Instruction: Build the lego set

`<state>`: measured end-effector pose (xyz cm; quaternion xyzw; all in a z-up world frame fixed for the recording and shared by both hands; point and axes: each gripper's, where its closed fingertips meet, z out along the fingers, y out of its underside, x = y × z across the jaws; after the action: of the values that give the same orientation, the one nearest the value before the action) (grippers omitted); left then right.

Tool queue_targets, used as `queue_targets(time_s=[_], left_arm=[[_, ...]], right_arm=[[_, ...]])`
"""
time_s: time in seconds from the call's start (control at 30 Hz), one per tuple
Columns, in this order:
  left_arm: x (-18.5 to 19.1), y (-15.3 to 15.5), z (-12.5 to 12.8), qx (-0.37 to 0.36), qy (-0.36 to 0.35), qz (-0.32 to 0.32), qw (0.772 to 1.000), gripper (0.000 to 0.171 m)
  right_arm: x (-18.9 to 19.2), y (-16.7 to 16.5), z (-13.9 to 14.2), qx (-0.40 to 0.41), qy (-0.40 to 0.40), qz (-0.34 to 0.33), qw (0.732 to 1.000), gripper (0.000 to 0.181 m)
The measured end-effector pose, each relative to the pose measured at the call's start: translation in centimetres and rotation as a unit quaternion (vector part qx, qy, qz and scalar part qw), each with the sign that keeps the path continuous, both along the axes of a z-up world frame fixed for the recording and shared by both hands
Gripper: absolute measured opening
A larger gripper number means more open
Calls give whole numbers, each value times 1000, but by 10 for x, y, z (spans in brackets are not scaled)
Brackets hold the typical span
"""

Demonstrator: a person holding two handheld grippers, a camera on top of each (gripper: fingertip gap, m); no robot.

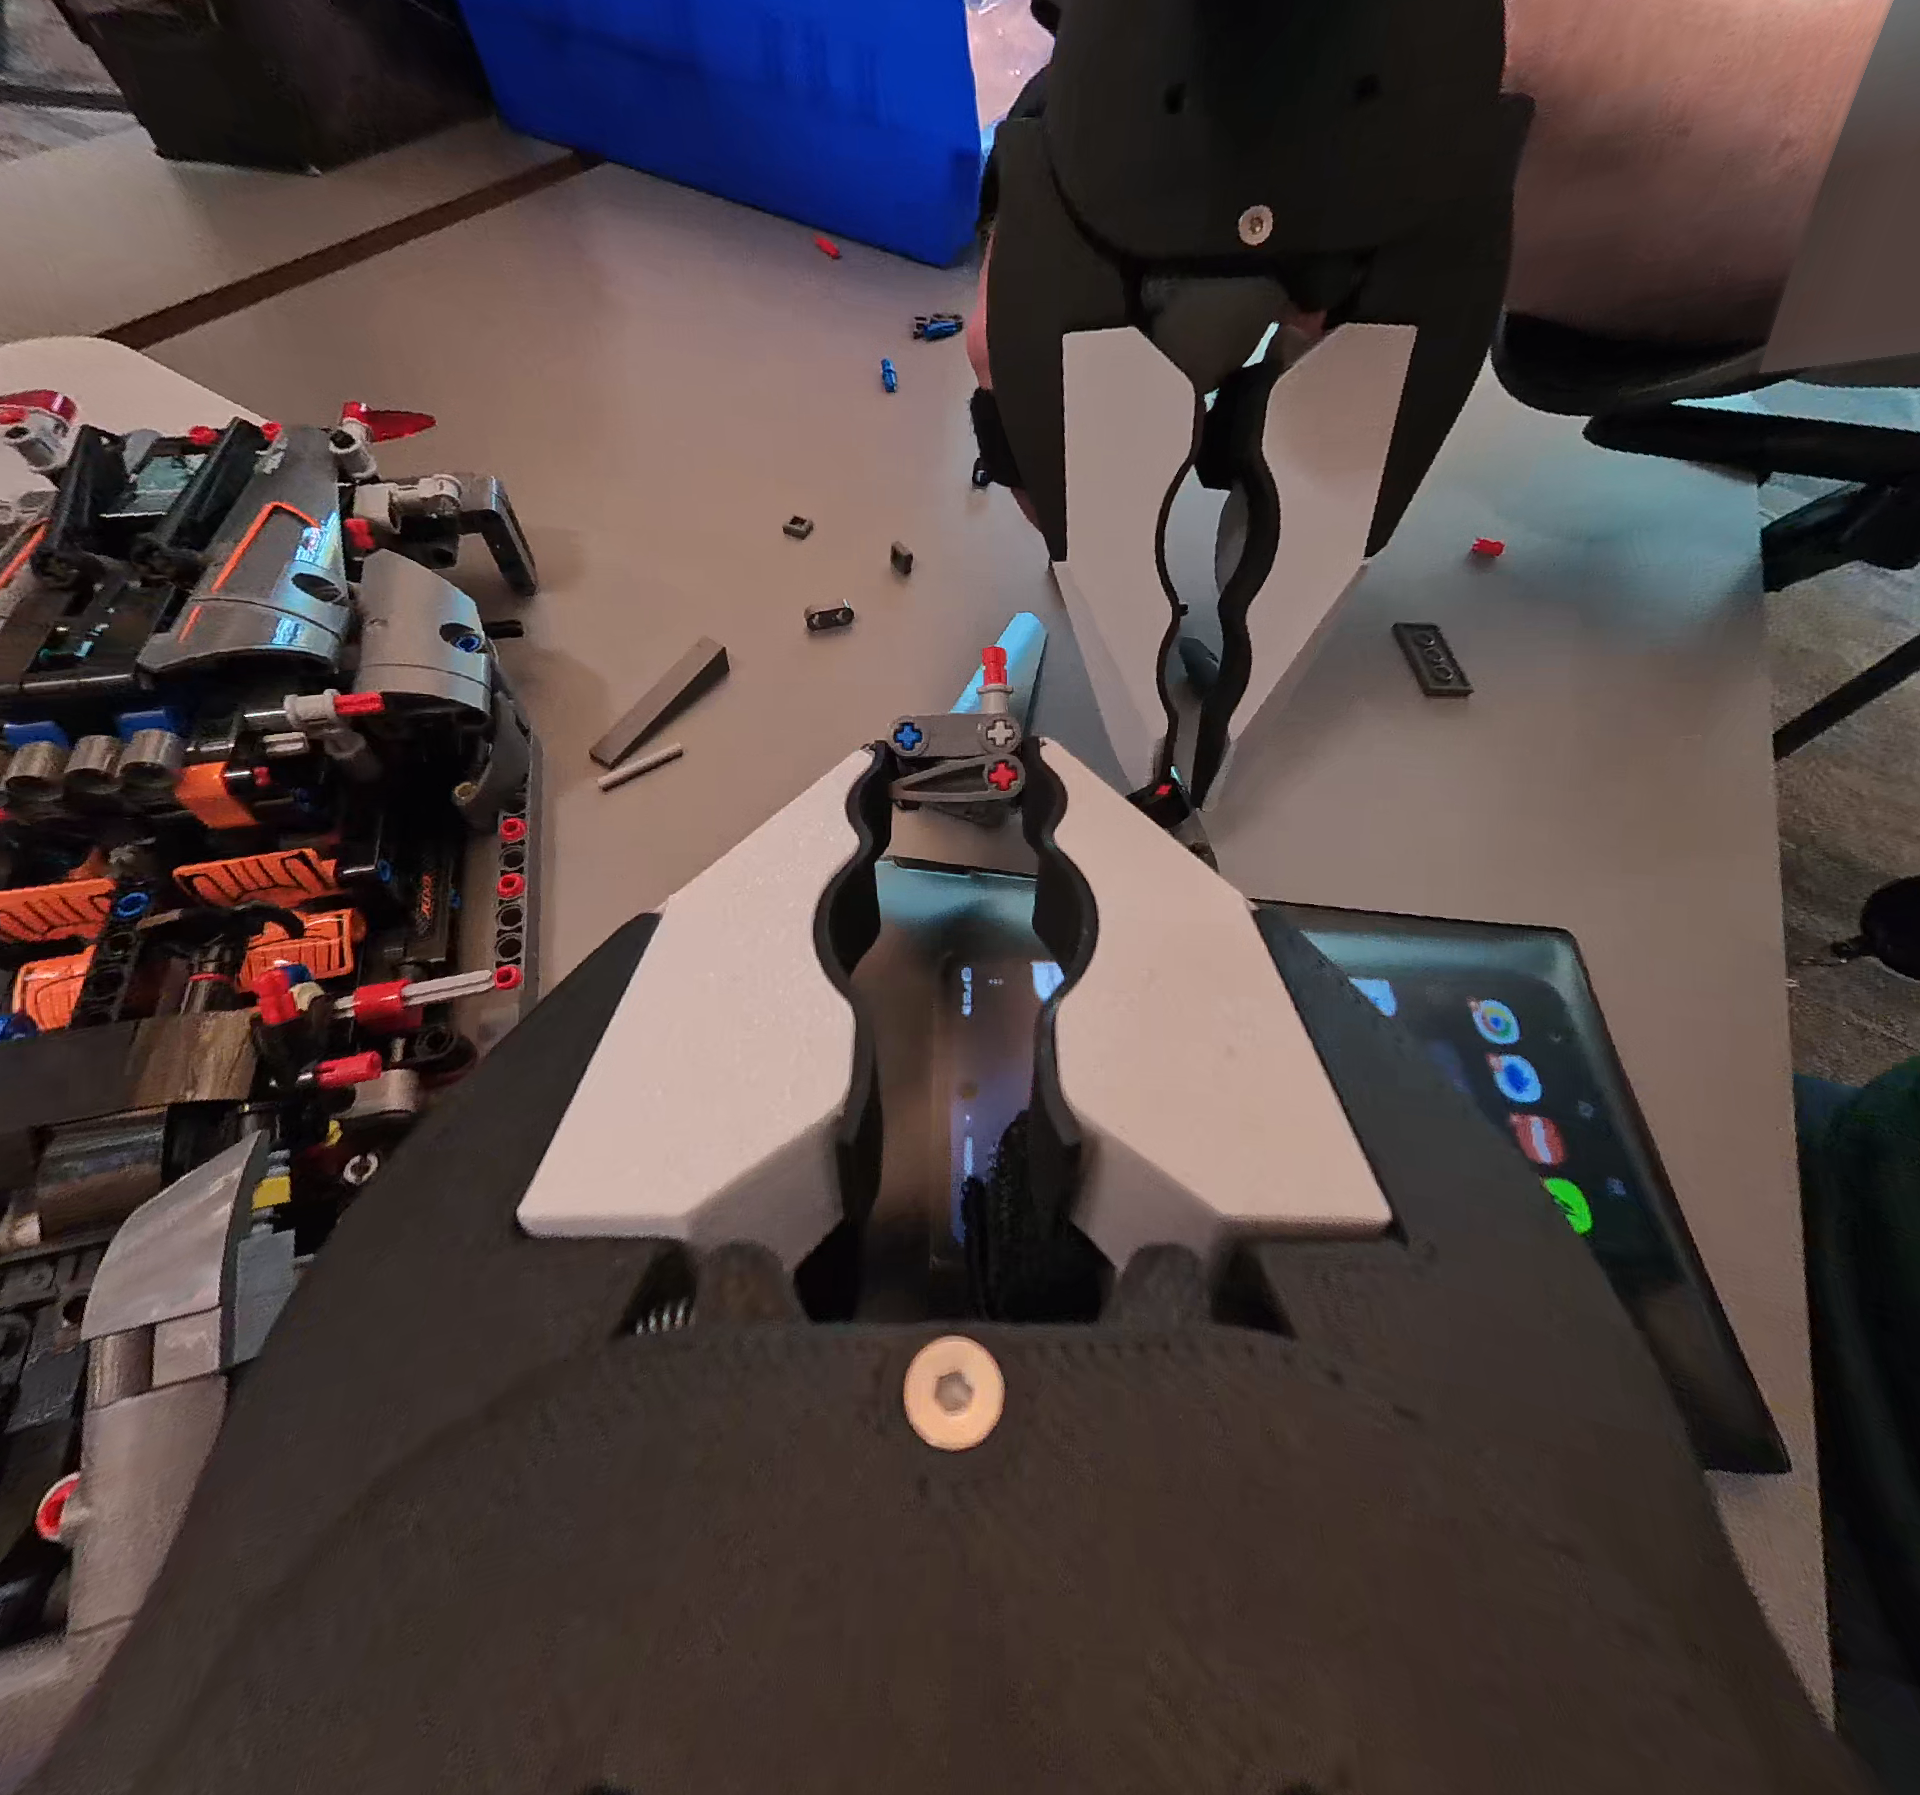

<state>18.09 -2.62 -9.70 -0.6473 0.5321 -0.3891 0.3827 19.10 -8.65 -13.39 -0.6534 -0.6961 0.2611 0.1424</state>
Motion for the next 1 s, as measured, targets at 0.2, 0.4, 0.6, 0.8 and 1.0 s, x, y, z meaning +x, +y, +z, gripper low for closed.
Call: queue_targets(time_s=[0.2,0.4,0.6,0.8,1.0], left_arm=[[-7,-3,-16,7,40,-2,999,23],[-10,-5,-31,17,78,-3,997,23],[-14,-4,-30,18,78,1,997,25],[-14,-7,-23,31,71,-2,997,27],[-8,-8,-30,50,98,-14,994,34]], right_arm=[[-1,1,1,6,4,0,1000,6],[-3,4,2,14,9,-3,1000,6],[-4,6,3,25,14,-4,1000,6],[-6,13,8,46,26,-10,999,6],[-1,19,9,60,21,-20,998,6]])
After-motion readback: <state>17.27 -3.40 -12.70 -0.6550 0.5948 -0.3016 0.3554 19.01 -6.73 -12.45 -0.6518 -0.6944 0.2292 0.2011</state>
